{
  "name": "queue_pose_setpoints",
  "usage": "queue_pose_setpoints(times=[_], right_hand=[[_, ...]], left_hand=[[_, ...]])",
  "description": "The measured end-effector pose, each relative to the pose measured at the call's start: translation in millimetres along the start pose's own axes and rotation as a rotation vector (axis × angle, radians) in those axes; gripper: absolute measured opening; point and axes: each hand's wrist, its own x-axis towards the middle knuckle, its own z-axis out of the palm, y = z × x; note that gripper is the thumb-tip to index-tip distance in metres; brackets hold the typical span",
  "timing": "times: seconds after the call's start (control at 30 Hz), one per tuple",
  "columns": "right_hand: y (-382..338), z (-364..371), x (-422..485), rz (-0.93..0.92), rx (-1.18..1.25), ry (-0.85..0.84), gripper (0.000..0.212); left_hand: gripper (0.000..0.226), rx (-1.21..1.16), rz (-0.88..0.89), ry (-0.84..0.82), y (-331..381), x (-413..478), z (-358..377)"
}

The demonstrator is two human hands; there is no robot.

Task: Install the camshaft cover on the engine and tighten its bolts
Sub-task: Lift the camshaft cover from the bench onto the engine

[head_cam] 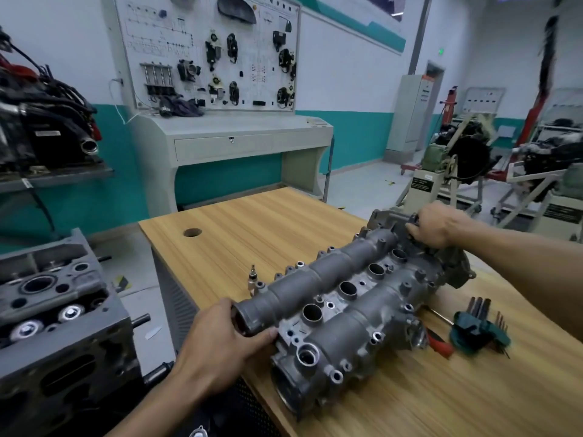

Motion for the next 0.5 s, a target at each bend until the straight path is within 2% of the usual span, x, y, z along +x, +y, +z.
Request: queue_pose_setpoints(times=[0.17, 0.3, 0.37, 0.43, 0.5], right_hand=[[-0.7, -77.2, -14.5, -0.038, -0.091, 0.055, 0.049], [-16.7, -140.6, -32.8, -0.049, -0.023, 0.103, 0.05], [-38.7, -167.3, -46.5, -0.067, 0.044, 0.125, 0.056], [-72.0, -188.8, -64.9, -0.099, 0.047, 0.131, 0.06], [-115.5, -205.9, -87.5, -0.157, 0.059, 0.125, 0.063]], left_hand=[[0.05, -0.031, 0.058, 0.025, 41.4, -2.6, -73.5], [0.048, -0.014, 0.164, 0.041, 62.5, -9.6, -171.5], [0.048, -0.015, 0.177, 0.051, 58.9, -21.1, -224.6], [0.065, 0.006, 0.181, 0.072, 45.5, -38.8, -275.4], [0.069, 0.031, 0.165, 0.091, 24.6, -61.1, -321.6]])
